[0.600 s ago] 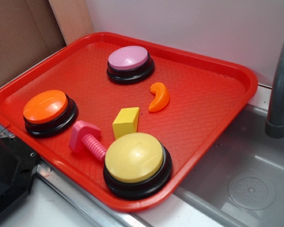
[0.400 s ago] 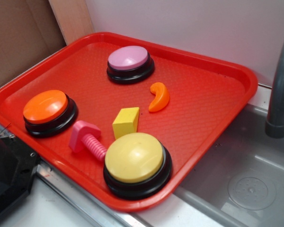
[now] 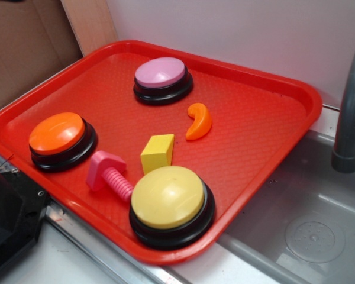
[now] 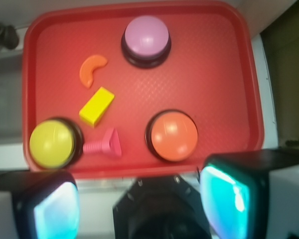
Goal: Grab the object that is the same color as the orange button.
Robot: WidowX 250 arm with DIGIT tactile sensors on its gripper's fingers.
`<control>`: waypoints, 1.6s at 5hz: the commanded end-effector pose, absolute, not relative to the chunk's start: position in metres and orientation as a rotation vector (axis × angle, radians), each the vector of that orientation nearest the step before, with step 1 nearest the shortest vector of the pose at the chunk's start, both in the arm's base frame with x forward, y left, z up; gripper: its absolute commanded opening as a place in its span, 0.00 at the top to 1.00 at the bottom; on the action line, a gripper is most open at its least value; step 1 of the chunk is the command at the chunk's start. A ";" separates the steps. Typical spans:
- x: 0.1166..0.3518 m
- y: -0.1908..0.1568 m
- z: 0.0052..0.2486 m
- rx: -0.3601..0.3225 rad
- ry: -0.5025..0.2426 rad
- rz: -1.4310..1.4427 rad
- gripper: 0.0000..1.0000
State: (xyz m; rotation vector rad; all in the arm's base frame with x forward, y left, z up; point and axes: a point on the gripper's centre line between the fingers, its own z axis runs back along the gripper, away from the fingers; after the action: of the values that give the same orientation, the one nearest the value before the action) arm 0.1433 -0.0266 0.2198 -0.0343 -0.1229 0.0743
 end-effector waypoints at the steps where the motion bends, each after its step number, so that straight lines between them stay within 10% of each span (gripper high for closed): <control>1: 0.187 -0.056 0.167 -0.048 -0.213 0.128 0.00; 4: 0.250 -0.102 0.057 -0.095 -0.202 0.098 0.00; 8: 0.269 -0.107 0.029 -0.101 -0.243 0.185 0.00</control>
State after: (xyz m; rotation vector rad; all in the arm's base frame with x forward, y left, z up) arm 0.2626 -0.1069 0.0236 -0.0867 -0.2171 0.1732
